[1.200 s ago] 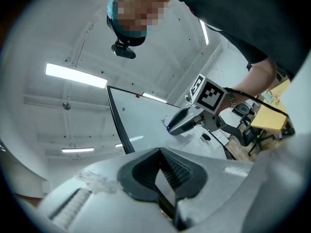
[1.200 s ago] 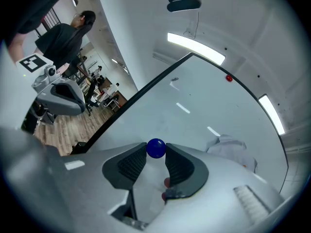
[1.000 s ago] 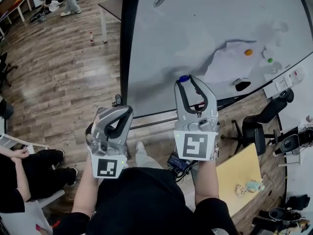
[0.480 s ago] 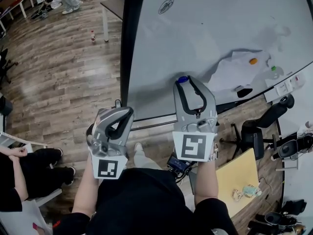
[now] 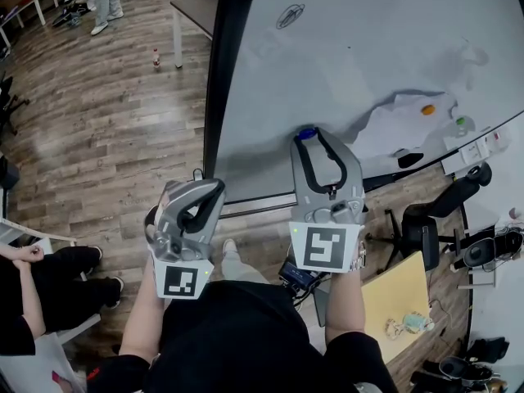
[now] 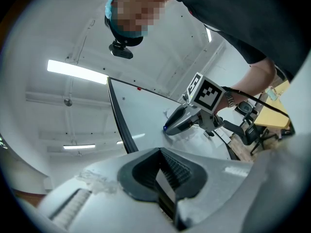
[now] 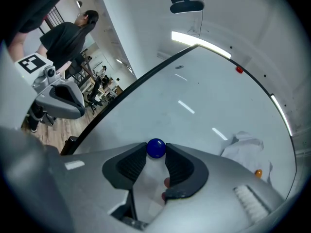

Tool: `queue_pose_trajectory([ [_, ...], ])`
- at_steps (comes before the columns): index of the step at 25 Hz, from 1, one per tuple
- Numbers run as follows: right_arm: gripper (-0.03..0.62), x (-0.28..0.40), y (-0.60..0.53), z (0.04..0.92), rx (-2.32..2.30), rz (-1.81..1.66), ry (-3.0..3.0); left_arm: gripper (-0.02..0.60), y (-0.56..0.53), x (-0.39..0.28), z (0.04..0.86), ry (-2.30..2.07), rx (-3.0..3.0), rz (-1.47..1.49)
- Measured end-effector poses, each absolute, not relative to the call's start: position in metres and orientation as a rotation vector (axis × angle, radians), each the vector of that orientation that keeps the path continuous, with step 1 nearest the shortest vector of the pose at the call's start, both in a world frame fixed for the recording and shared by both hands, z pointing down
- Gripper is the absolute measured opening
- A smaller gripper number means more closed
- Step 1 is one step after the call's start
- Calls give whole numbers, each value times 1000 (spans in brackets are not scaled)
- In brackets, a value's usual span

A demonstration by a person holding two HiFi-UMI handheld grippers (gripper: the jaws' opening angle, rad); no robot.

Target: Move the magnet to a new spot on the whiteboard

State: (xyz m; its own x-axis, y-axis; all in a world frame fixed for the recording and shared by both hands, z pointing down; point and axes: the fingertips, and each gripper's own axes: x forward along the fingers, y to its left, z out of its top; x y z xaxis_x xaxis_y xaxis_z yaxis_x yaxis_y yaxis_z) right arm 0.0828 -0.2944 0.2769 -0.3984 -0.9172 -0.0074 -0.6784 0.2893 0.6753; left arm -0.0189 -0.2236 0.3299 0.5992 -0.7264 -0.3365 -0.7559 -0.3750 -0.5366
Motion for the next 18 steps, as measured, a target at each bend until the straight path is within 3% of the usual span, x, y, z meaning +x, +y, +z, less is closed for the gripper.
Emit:
queue_pose_trajectory([
  [18, 127, 76, -299, 277, 1416, -868, -2182, 2, -224, -26, 330, 1188, -2146, 35],
])
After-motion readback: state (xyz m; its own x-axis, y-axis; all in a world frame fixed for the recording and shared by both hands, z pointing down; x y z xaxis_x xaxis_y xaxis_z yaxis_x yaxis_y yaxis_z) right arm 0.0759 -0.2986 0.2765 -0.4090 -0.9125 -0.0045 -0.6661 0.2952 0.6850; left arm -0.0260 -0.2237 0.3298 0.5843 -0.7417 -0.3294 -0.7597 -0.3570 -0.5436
